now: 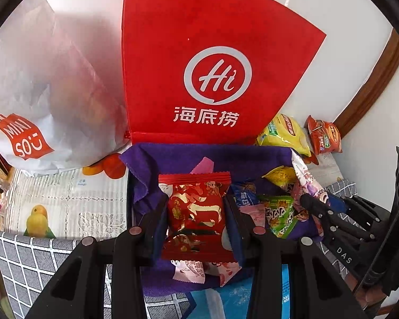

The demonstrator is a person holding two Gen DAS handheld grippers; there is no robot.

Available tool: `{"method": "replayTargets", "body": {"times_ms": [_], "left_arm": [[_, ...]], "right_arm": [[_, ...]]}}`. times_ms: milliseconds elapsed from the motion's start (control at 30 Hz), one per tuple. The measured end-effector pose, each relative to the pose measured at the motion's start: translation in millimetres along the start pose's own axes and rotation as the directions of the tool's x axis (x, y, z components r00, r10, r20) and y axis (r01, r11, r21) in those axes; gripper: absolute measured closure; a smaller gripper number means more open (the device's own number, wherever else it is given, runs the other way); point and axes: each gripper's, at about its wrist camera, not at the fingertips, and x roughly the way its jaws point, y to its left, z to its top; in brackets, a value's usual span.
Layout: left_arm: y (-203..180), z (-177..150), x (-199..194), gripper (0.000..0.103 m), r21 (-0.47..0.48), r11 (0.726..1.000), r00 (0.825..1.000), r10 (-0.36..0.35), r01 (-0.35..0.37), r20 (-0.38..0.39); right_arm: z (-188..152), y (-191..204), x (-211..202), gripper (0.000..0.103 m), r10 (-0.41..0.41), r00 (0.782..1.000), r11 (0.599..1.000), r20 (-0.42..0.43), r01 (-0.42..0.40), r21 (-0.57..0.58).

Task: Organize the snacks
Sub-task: 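Open the right tool over the towel while the left tool releases the red packet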

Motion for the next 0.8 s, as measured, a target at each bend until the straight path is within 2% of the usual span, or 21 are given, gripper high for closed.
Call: {"method": "replayTargets", "body": {"times_ms": [267, 800], "left_arm": [[-3, -2, 3, 0.065, 0.012, 1.0, 1.0, 0.001, -0.001, -0.007], [-14, -11, 25, 0.065, 0.048, 0.999, 0.996, 0.027, -0.022, -0.086]], "right_arm": [[-3, 0, 12, 0.079, 0.001, 0.999, 1.0, -0.044, -0.001, -0.003], [-3, -7, 25, 0.079, -0.016, 0.996, 1.0, -0.089, 0.017, 0.008]]}}
